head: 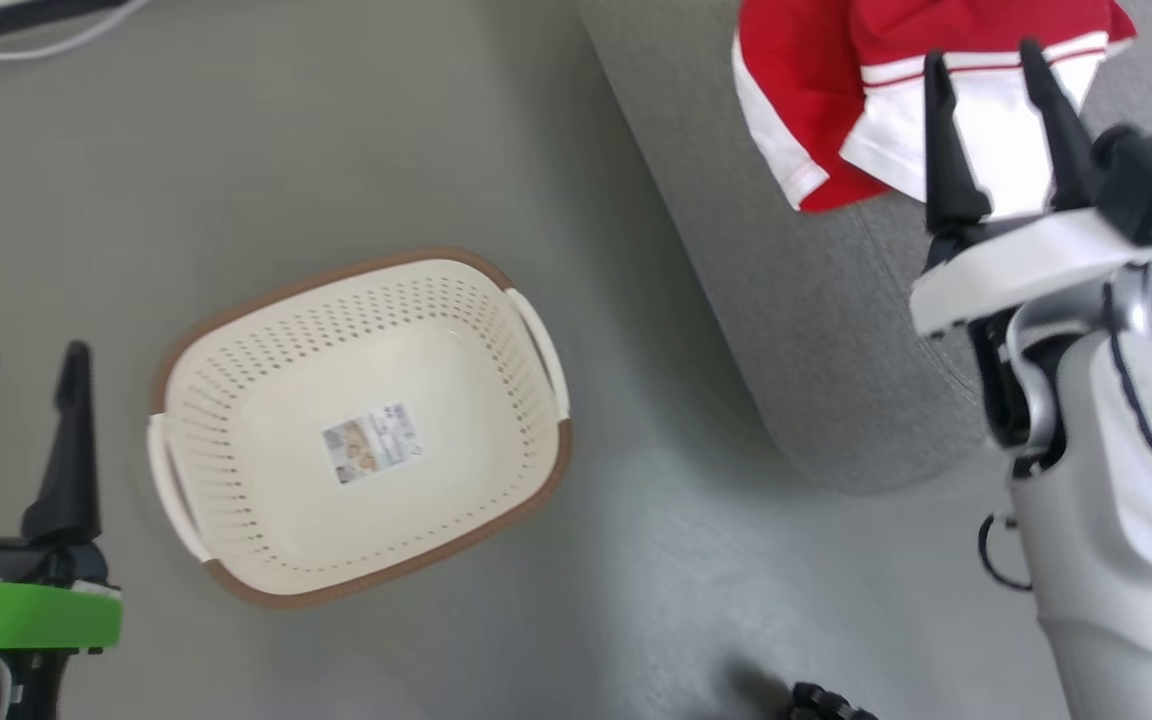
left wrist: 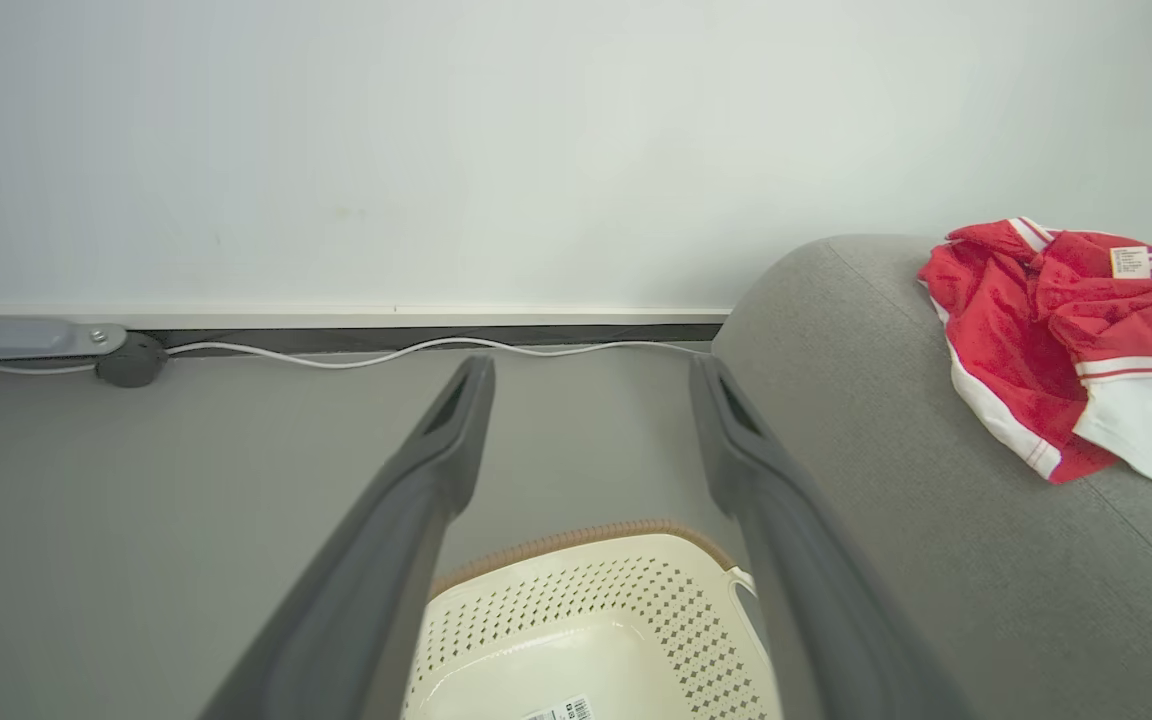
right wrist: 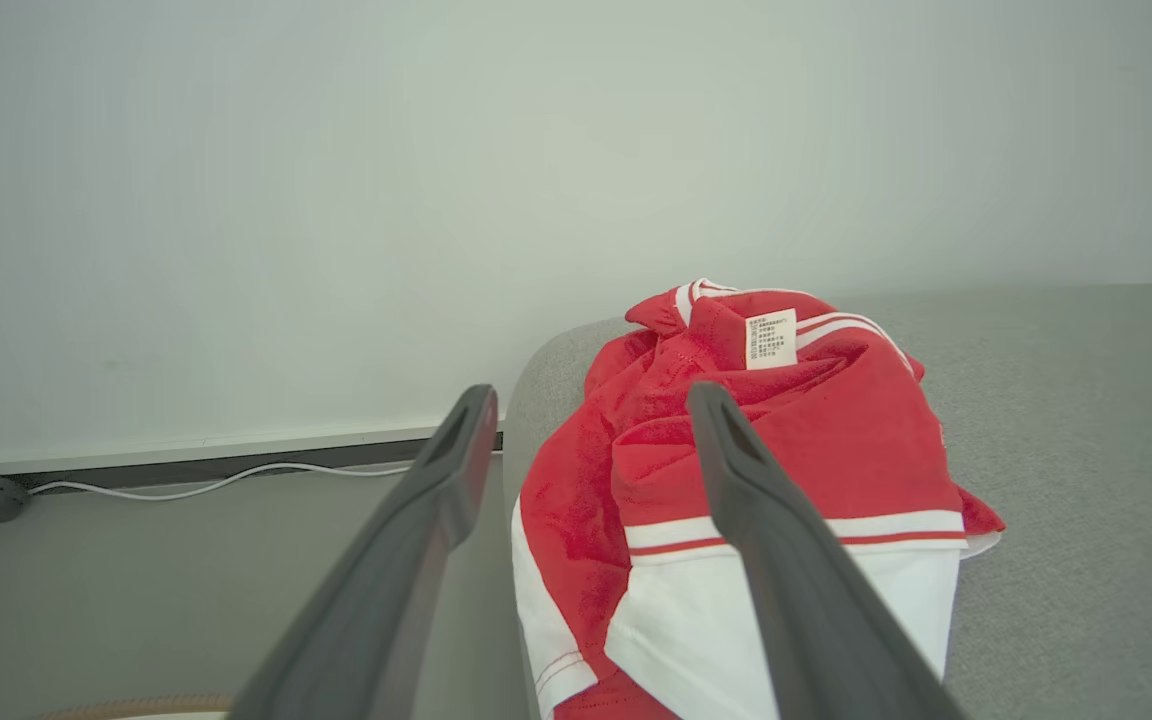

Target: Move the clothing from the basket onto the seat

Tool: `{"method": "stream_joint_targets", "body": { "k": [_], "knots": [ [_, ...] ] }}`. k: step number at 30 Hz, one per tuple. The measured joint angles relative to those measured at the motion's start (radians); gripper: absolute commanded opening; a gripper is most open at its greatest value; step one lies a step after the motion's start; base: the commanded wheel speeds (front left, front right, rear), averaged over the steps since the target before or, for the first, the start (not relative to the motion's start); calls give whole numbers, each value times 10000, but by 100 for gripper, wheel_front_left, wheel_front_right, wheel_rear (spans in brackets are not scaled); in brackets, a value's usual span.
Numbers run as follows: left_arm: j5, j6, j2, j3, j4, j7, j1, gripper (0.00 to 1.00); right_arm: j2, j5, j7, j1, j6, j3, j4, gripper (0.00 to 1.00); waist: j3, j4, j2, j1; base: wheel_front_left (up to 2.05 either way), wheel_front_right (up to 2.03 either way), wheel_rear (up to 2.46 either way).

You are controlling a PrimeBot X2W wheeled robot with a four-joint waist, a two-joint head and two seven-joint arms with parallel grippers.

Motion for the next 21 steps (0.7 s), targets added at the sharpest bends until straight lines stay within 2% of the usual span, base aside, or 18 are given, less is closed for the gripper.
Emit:
{"method": "stream_joint_targets", "body": {
  "k": [5, 8, 14, 21],
  "knots": [
    [-142, 54, -598, 757, 564, -31, 474, 100, 94, 100, -577, 773, -6, 96, 575, 100, -612, 613, 0, 0, 0, 0, 0],
    [-142, 94, -769, 1001, 777, -31, 646, 100, 40, 90, -709, 1027, 10, 257, 802, 100, -863, 866, 0, 0, 0, 0, 0],
    [21, 104, -1319, 1517, 1177, -31, 911, 100, 15, 38, -1101, 1707, 182, 723, 1356, 100, -1646, 1650, 0, -1, 0, 0, 0],
    [345, 104, -1471, 907, 1837, -31, 1300, 100, 0, -36, -1415, 2600, 167, 803, 1816, 100, -2592, 2595, 0, -1, 0, 0, 0]
  ]
}}
